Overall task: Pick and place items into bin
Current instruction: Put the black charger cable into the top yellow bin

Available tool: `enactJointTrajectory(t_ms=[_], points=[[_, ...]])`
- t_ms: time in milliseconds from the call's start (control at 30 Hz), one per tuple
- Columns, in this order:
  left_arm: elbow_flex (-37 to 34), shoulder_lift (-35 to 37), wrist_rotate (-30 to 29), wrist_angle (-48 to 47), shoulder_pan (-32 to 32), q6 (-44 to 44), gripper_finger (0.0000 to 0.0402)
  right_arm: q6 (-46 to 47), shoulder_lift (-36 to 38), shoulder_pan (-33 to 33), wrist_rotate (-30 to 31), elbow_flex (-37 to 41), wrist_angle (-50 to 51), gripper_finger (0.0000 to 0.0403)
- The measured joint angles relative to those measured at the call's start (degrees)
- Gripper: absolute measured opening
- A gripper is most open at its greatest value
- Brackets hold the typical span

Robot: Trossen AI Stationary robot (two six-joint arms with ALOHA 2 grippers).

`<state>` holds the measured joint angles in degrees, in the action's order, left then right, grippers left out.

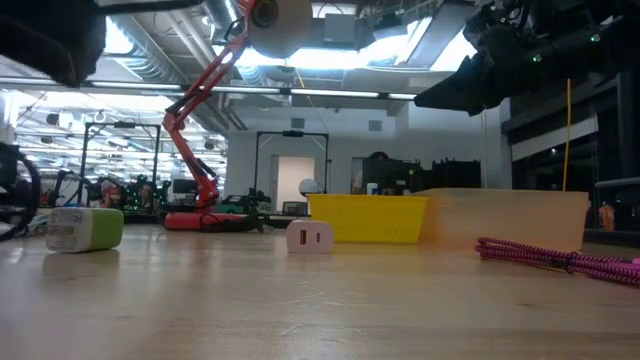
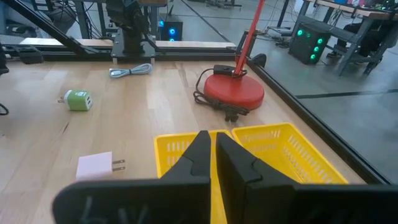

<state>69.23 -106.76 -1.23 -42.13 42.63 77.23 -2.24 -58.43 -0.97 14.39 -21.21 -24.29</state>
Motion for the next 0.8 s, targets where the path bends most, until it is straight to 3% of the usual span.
enactJointTrajectory(t_ms=[467, 800], points=[[9.9, 0.1, -2.8, -10.7, -0.1, -10.1, 0.0043, 0.0, 0.0, 0.0, 0.0, 0.0, 0.0, 0.0010], [15.4, 5.2, -7.0, -16.6, -3.8, -26.0, 0.0043, 0.0, 0.0, 0.0, 0.0, 0.0, 0.0, 0.0010]])
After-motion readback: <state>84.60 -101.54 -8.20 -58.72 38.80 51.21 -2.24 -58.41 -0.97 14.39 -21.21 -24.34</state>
